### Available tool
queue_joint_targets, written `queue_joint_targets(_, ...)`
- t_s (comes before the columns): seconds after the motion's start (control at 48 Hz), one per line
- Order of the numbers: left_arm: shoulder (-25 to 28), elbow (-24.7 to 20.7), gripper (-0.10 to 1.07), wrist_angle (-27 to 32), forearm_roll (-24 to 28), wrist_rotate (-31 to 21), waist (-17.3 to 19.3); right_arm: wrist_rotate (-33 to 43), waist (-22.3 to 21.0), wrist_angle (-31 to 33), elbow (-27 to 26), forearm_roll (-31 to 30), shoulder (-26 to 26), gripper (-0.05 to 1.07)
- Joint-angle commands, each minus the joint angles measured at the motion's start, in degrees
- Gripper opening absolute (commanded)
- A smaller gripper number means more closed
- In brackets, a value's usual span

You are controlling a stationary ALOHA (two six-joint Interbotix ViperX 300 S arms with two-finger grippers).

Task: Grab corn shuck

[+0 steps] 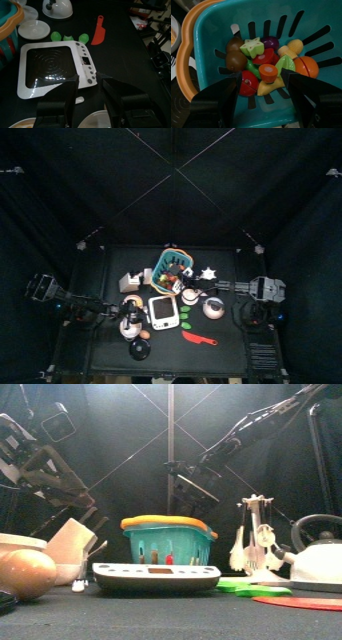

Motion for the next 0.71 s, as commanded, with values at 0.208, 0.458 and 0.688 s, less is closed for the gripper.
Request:
queue_joint_targets(0.208,-0.3,-1.2,0.75,0.6,0.0,0.1,0.2,0.4,2.5,0.1,-0.6,-0.1,-4.6,0.94)
queue_joint_targets(0.458,-0.7,-1.1,0.75,0.9,0.0,0.0,0.3,0.7,5.8,0.3,-0.2,-0.1,-6.3,0.94)
queue_joint_targets(0.688,-2.8,-1.1,0.75,2.1,0.0,-0.1,0.3,0.8,7.8,1.8,1.7,0.0,-8.1,0.94)
